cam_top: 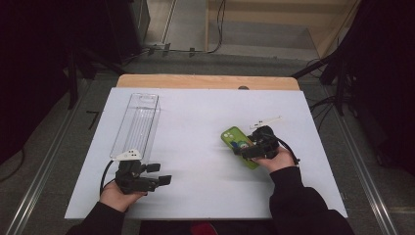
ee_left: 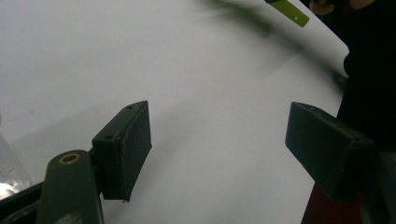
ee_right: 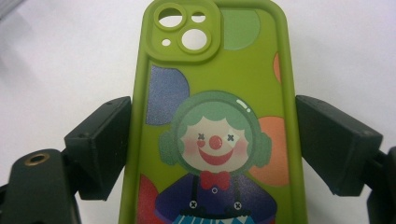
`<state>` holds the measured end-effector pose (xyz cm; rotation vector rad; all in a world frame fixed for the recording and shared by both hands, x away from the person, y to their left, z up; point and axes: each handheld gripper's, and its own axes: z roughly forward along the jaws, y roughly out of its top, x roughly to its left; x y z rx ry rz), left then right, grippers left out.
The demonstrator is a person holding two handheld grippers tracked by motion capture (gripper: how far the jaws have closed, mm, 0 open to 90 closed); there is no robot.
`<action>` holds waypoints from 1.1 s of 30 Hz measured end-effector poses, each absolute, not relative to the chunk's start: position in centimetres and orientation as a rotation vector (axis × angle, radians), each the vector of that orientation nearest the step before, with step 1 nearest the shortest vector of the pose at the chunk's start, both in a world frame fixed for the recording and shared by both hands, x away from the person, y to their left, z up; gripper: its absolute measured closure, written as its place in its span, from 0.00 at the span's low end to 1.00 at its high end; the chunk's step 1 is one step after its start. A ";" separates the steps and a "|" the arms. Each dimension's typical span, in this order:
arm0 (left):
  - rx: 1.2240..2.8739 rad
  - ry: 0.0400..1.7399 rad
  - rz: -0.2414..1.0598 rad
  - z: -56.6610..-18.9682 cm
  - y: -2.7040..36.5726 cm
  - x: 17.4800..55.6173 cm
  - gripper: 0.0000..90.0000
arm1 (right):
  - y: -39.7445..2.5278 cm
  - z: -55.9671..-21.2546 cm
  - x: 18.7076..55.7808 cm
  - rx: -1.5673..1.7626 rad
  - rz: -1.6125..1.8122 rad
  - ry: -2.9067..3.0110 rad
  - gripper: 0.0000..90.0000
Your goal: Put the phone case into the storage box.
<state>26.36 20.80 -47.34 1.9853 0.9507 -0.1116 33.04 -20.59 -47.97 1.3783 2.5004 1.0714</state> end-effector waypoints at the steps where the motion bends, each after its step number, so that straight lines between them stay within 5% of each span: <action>1: 1.979 0.953 -0.122 -47.3 20.7 26.3 0.26 | -20.5 -47.9 33.0 1.384 1.076 2.497 0.16; 33: 1.994 0.947 -0.149 -45.2 17.7 27.7 0.26 | -17.4 -46.9 30.8 1.446 1.137 2.428 0.16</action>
